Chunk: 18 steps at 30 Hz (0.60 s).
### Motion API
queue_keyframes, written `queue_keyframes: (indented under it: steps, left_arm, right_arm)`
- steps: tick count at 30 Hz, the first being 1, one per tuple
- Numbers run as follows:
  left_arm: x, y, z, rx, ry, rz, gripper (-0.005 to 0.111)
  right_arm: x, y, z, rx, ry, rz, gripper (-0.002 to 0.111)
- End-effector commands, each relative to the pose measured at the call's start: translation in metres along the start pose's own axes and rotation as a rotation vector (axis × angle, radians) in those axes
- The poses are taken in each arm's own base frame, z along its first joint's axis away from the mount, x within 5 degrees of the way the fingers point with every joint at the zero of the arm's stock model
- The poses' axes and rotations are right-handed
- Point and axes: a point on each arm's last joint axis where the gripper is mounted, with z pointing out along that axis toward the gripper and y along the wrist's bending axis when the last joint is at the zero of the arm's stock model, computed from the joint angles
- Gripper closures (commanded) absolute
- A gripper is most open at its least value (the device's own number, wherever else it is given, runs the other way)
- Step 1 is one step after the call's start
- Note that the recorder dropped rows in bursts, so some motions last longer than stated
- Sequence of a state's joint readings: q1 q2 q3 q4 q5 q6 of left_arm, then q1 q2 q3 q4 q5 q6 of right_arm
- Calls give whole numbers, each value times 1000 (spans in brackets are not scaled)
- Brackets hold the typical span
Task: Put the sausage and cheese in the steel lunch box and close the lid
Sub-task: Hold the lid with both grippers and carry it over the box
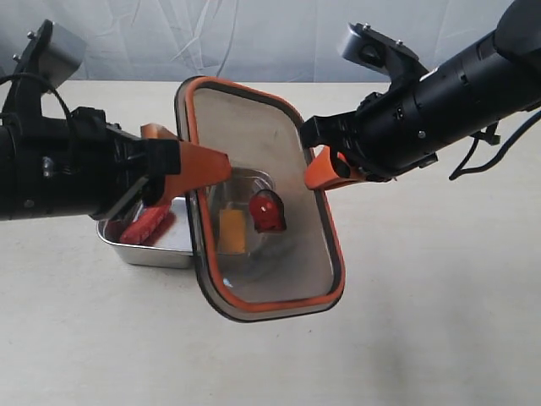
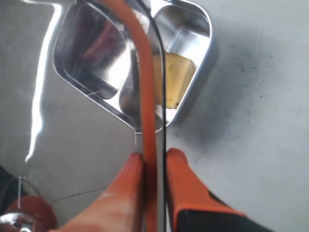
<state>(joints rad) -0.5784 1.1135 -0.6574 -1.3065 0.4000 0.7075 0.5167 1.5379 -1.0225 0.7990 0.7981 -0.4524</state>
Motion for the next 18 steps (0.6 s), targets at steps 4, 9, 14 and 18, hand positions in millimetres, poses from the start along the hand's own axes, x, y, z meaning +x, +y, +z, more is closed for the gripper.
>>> queue_keyframes:
  steps: [4,9,14,18]
  left_arm:
    - [5,10,14,-25,61,-21,71]
    - [5,15,19,-54,61,-17,106]
    - [6,16,19,-66,68,16,106]
    - [5,18,19,-83,64,42,106]
  right_arm:
    - [0,8,-3,-63,-6,-29,109]
    - [1,8,-3,-60,1,-35,109]
    - [1,7,-3,-53,-3,-65,108]
    - [1,5,-2,-26,0,-88,68]
